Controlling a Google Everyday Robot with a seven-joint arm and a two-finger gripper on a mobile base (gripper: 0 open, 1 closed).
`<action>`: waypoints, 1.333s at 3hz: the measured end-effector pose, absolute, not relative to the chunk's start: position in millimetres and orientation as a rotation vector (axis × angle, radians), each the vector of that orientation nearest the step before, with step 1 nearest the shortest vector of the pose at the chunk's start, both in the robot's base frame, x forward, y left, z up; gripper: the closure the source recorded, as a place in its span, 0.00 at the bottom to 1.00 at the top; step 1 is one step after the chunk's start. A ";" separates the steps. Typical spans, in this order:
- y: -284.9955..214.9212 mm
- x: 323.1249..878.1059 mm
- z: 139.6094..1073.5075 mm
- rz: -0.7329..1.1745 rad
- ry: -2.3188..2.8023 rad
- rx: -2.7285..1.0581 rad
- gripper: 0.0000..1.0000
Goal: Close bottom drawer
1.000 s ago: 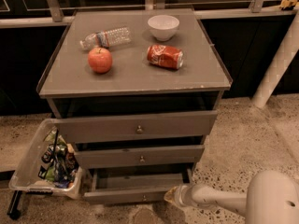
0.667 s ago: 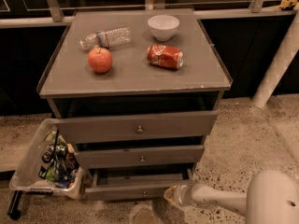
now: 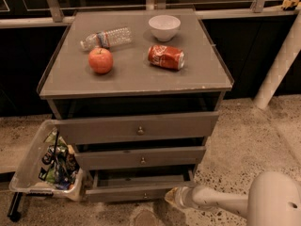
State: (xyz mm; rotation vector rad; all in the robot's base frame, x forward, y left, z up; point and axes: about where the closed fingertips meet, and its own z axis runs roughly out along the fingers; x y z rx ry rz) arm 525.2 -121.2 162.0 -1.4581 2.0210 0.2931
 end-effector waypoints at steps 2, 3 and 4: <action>-119.7 528.3 160.1 0.294 2.022 -1.459 0.00; -102.9 550.1 141.0 0.334 2.041 -1.504 0.00; -102.8 550.0 140.9 0.334 2.041 -1.504 0.00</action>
Offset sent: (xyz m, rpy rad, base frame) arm 0.0745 0.0095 -0.0196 -0.0140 0.0076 0.0061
